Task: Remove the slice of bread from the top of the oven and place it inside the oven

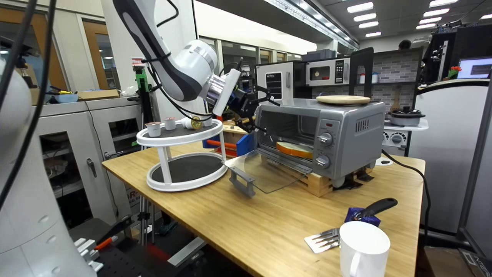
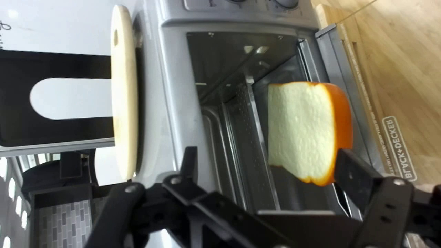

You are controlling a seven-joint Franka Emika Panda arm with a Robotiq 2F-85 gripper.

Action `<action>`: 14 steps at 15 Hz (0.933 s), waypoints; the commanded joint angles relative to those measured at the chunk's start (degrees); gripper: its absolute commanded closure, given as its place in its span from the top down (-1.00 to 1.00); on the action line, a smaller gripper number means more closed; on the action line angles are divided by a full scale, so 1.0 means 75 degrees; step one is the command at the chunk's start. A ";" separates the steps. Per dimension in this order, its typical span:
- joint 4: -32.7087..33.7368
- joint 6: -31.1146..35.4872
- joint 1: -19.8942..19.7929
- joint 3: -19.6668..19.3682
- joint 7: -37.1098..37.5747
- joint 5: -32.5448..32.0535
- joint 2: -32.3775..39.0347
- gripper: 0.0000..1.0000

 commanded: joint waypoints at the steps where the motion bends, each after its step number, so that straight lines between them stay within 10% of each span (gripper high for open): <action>1: -0.1136 0.0292 0.0063 0.0150 -0.0531 0.0085 -0.1533 1.00; 14: -0.2616 -0.0719 0.0571 0.0300 -0.1054 0.0924 -0.4315 1.00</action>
